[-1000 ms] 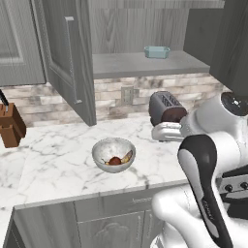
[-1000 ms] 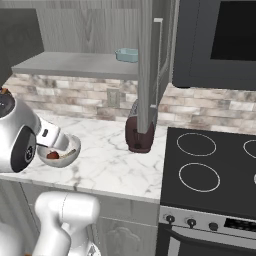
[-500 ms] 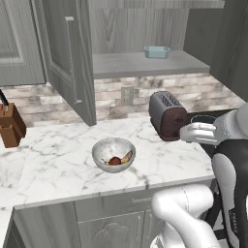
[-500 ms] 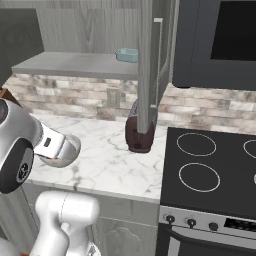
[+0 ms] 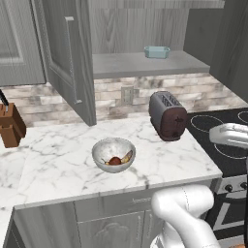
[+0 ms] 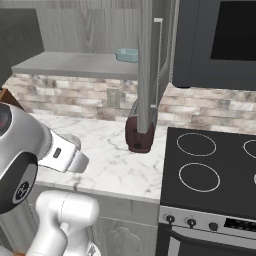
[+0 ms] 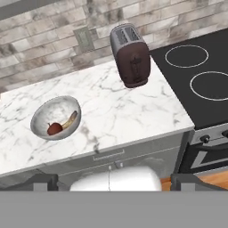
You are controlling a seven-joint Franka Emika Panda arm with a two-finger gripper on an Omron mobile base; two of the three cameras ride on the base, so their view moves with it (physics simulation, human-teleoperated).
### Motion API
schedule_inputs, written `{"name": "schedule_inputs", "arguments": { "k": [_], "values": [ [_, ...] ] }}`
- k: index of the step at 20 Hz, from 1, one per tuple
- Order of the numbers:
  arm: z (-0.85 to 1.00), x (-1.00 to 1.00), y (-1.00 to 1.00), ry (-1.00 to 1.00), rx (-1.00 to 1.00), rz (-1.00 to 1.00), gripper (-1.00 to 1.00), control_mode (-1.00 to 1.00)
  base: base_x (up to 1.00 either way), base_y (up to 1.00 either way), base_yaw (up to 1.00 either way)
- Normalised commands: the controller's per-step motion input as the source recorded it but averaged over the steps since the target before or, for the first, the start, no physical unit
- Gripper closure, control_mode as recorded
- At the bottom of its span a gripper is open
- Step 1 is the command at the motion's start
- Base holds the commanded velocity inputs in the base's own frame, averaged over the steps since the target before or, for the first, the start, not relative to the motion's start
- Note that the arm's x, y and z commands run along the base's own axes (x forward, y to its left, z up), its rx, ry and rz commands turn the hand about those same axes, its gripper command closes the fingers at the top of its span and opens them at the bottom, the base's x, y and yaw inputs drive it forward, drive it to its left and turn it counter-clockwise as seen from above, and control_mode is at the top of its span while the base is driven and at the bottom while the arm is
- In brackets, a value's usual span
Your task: Open the cabinet. Pick the banana and apple from the cabinet and place them into the bowl. Then close the cabinet.
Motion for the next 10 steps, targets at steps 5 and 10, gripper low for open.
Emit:
{"name": "schedule_inputs", "arguments": {
  "k": [5,10],
  "values": [
    [0.07,-0.32,-0.48,-0.01,0.00,-0.03,-1.00,-1.00,0.00,0.00,0.00],
    [0.06,-0.25,-0.46,-0.02,0.00,-0.01,-1.00,-1.00,0.00,0.00,0.00]
  ]
}}
